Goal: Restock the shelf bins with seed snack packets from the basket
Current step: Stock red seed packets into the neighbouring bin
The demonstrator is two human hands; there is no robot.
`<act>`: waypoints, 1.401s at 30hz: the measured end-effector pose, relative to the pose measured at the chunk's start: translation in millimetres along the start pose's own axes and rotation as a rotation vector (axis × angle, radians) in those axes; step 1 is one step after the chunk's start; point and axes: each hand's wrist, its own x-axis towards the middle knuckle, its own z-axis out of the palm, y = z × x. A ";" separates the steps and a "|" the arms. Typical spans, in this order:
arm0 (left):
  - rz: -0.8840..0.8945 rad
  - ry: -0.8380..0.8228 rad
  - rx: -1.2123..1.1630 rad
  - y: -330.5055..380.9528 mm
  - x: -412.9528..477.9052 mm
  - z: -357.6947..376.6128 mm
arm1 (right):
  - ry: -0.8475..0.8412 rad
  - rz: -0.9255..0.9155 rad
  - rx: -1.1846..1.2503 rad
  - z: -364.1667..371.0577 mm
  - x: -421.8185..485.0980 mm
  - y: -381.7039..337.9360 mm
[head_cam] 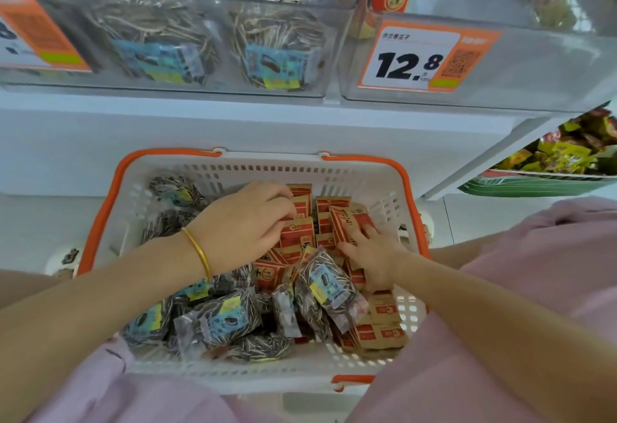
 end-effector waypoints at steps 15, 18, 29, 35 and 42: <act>-0.015 -0.022 -0.011 2.5 5.9 -0.6 | 0.493 0.402 0.300 -51.5 -26.6 29.7; -0.059 -0.034 -0.010 1.4 10.1 -0.9 | 0.520 0.323 0.344 -101.2 -57.8 35.9; -0.287 -0.043 -0.784 18.9 19.4 -9.5 | 0.654 0.059 1.509 -144.7 -106.8 18.9; -0.282 0.131 -0.976 47.1 20.7 -30.1 | 0.313 -0.209 1.959 -125.4 -123.5 -4.6; -0.049 0.320 -0.943 79.2 41.3 -107.3 | 0.665 -0.444 2.019 -170.8 -176.3 29.1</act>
